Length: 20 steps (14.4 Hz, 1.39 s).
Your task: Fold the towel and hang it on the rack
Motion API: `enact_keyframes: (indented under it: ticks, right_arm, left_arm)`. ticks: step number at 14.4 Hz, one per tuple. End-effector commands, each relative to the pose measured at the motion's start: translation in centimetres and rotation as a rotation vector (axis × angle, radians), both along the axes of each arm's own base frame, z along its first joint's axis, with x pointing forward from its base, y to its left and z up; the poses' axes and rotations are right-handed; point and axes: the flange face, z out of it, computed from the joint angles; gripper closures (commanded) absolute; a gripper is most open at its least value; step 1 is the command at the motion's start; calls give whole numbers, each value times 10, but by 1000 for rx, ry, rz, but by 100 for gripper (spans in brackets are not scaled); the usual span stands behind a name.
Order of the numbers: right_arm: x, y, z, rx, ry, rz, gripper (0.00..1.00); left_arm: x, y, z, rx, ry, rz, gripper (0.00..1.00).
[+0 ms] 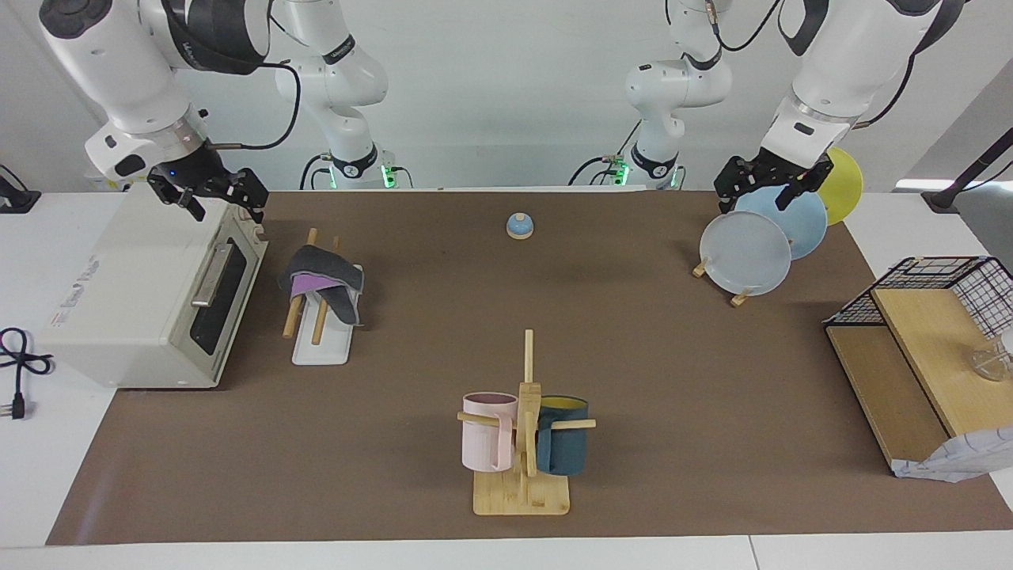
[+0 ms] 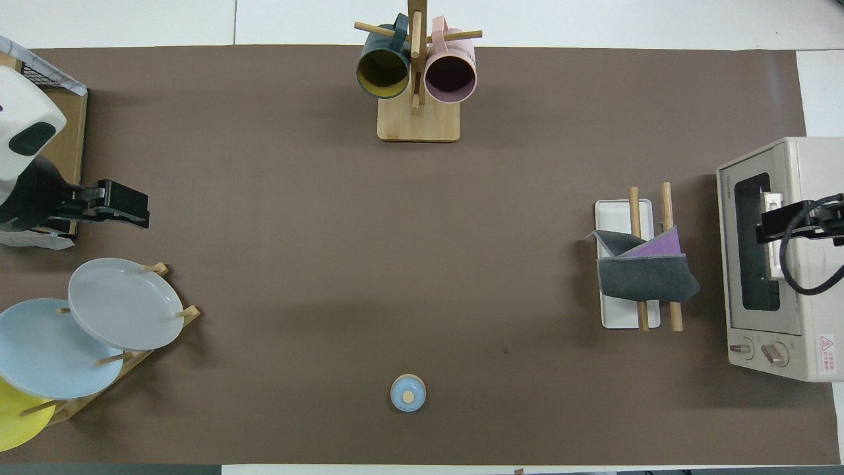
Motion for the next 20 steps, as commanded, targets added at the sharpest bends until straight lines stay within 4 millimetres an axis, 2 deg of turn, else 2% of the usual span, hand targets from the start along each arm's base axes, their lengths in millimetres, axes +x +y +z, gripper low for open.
enact_keyframes:
  ticks: [1,5,7,11,14,16,20]
  right_arm:
    - [17,-13,16,-4,36,-13,0]
    - [29,-11,20,-20,42,-9,0]
    - [36,-15,7,-15,63,-23,0]
    - [27,-18,24,-19,31,-29,0]
    - [23,-22,25,-10,33,-38,0]
    - [14,-21,29,-8,33,-38,0]
    - [17,-20,31,-20,17,-35,0]
  left_arm:
    - [-5,0,6,-11,10,-8,0]
    - [-8,3,8,-10,6,-2,0]
    - [-8,2,7,-8,6,0,0]
    - [-8,3,7,-8,6,3,0]
    - [-8,3,7,-7,11,5,0]
    - [-8,6,8,-7,8,11,0]
    - [-7,10,7,-7,11,20,0]
